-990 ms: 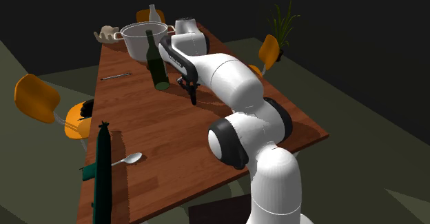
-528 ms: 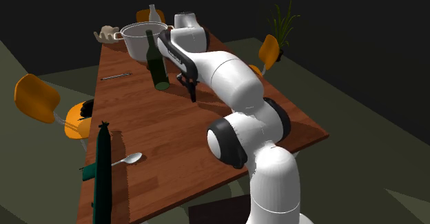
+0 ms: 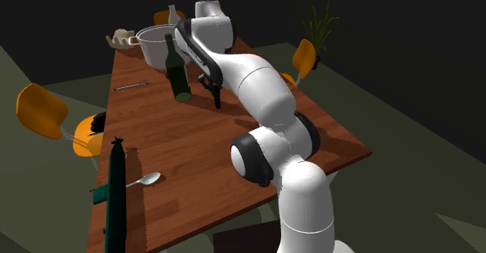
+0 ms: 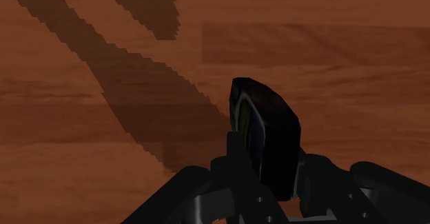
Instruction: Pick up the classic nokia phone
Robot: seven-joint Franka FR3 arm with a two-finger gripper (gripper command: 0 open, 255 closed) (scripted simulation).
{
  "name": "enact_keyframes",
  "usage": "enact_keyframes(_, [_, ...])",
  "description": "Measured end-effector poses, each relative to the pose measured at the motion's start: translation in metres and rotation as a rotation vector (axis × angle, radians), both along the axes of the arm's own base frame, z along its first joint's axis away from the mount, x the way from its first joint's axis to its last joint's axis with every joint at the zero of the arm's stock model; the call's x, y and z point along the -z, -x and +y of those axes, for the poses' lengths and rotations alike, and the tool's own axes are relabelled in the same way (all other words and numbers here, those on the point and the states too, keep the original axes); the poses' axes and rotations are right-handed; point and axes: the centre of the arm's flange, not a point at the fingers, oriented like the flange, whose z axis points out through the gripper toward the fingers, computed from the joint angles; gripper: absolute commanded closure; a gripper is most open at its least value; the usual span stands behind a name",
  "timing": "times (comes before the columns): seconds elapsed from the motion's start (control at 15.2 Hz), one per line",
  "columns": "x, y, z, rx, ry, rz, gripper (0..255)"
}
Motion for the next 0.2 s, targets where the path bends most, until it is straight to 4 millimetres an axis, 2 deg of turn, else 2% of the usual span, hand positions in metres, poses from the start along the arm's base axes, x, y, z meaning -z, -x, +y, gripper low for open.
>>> enact_keyframes(0.2, [-0.0143, -0.0002, -0.0001, 0.0, 0.0, 0.0, 255])
